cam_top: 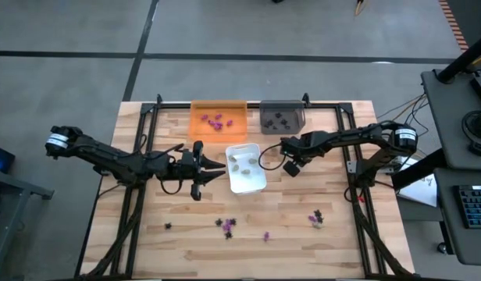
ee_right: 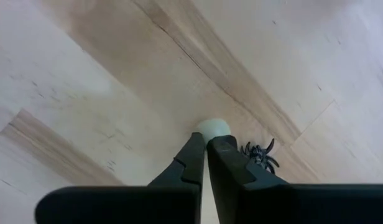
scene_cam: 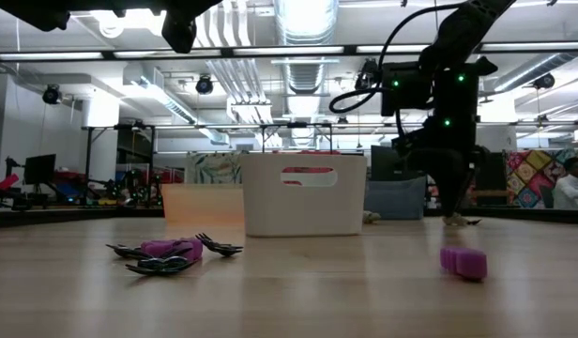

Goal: Sort Halloween decoration
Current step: Put the white skull toy into the white bin

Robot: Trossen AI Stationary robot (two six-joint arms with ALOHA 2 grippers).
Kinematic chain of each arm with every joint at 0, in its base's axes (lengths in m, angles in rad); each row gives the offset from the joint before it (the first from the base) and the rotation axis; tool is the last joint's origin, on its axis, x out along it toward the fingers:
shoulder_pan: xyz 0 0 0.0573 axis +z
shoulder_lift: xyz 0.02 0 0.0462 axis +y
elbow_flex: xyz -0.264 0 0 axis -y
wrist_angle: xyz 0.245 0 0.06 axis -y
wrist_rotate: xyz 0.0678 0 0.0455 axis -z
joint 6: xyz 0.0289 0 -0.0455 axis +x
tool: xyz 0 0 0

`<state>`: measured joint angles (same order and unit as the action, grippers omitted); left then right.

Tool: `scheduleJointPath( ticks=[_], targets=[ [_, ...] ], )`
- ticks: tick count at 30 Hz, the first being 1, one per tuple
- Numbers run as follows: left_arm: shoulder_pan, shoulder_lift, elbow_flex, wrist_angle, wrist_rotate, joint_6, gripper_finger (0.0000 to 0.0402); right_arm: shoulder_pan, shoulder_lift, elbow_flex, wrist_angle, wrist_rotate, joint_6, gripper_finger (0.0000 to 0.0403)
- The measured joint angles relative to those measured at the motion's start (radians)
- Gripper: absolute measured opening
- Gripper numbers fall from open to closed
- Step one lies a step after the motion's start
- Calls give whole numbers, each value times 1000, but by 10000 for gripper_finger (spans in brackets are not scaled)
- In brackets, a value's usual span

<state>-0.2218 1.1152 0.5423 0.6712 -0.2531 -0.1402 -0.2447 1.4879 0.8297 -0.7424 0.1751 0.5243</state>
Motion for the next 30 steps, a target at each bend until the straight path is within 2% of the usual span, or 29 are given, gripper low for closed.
scheduleJointPath(
  ticks=[7,19,25,30],
  targets=[
    [0,0,0,0,0,0,76,3,-54,-2,-7,-19,-2,9],
    [0,0,0,0,0,-1,76,52,-260,-2,71,-52,-26,8],
    [0,0,0,-1,0,-4,76,129,-257,-2,118,-170,-112,9],
    [-2,0,0,-3,0,-11,76,254,-210,-2,242,-193,-209,9]
  ],
)
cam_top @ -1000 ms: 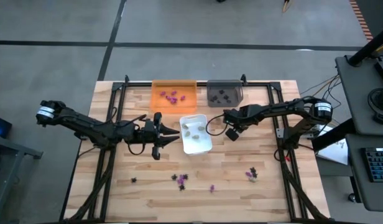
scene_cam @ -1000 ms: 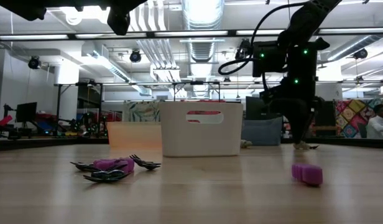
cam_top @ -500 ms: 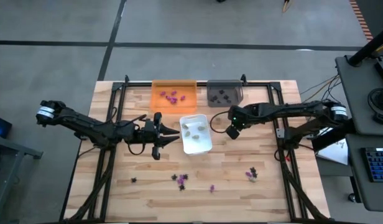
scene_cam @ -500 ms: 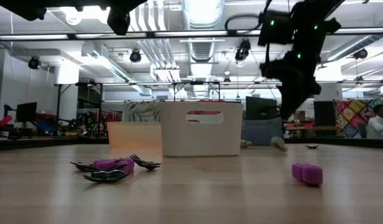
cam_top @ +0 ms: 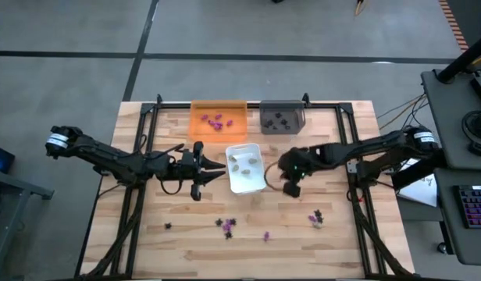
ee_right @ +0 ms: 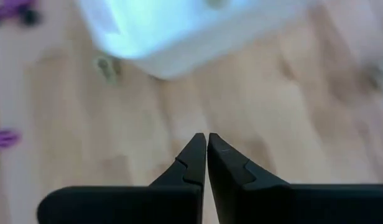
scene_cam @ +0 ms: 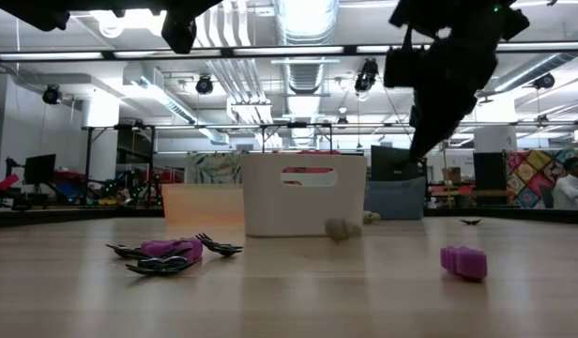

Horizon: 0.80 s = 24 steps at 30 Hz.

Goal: Sort Halloween decoration
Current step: Put the white skull toy into the white bin

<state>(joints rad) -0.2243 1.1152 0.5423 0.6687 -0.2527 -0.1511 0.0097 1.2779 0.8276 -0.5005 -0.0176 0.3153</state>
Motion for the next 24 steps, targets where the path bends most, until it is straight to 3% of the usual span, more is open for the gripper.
scheduleJointPath(
  ticks=[6,12,20,24],
  targets=[
    [-36,0,0,-11,0,-8,76,153,73,0,238,77,-70,9],
    [-106,13,0,-14,0,-8,76,262,122,0,333,182,-74,9],
    [-183,154,35,-3,-17,-26,76,377,191,0,464,302,-54,9],
    [-216,230,87,-2,-55,-12,76,409,252,0,540,306,-64,9]
  ],
)
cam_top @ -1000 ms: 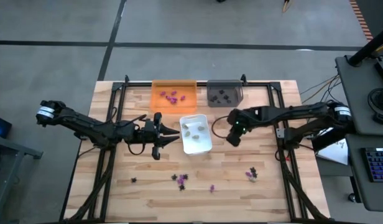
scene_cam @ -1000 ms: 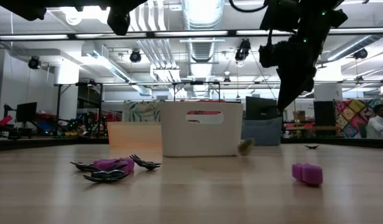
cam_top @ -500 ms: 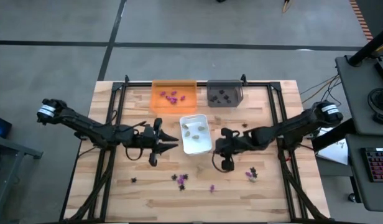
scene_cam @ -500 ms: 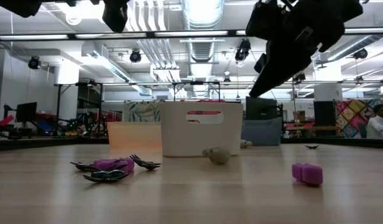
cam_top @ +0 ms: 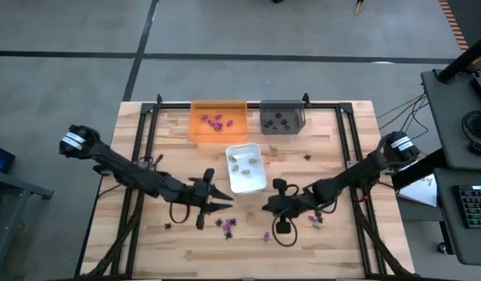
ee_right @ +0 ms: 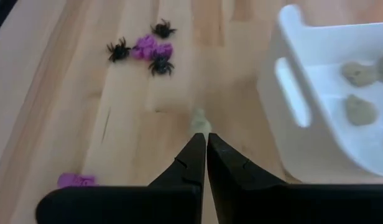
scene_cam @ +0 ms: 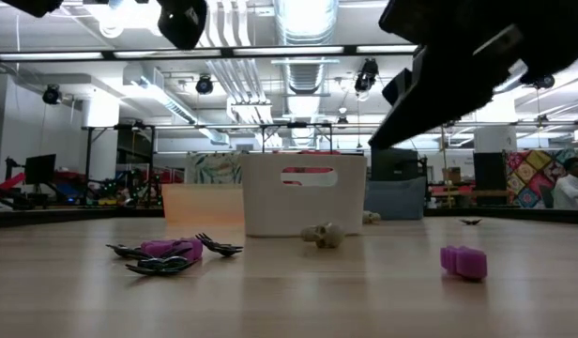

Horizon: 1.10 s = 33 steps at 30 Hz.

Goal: Sort Halloween decoration
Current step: Put the white skull toy into the white bin

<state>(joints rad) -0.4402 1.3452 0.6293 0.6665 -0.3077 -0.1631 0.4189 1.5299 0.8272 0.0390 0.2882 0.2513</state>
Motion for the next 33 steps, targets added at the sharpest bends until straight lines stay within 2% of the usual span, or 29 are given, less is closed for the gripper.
scheduleJointPath(
  ticks=[10,24,33],
  targets=[
    [-33,90,94,-4,-8,50,76,14,161,4,266,1,-63,22],
    [-33,75,96,-8,-8,54,76,13,223,18,284,65,-60,141],
    [-33,74,97,-5,-8,54,76,10,288,18,341,80,-42,155]
  ],
)
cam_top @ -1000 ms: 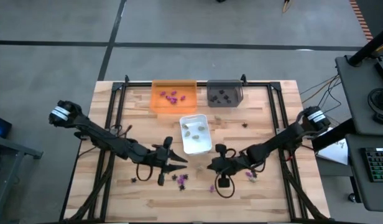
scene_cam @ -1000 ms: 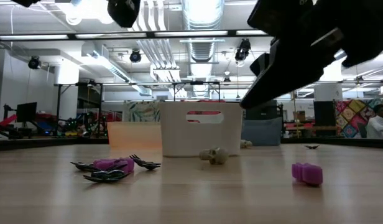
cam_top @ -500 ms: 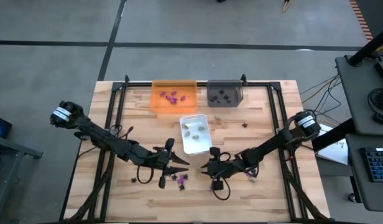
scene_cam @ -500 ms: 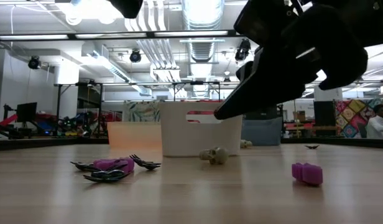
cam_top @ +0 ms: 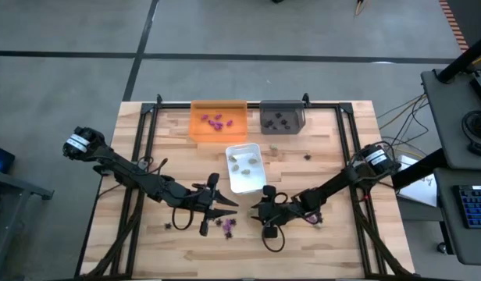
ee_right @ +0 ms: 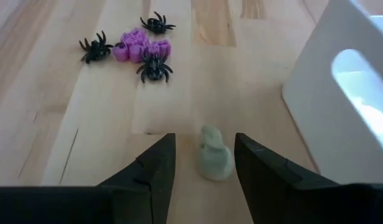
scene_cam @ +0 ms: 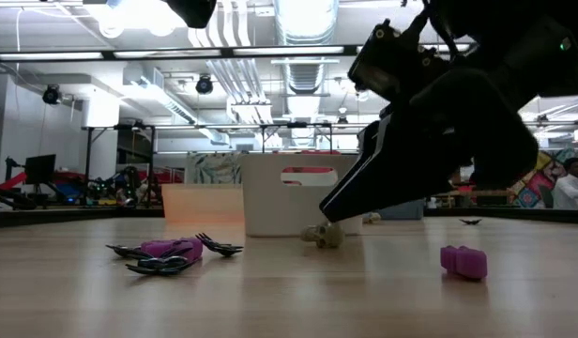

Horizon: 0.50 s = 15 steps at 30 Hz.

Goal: Sort Halloween decoration
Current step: Put the white skull toy into the white bin

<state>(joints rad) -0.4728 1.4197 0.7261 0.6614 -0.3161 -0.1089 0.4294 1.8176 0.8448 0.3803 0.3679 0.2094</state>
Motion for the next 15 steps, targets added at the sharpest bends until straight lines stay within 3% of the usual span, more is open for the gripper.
scheduleJointPath(
  ticks=[15],
  targets=[
    [0,0,0,1,0,0,76,-24,119,54,30,3,30,148]
  ],
)
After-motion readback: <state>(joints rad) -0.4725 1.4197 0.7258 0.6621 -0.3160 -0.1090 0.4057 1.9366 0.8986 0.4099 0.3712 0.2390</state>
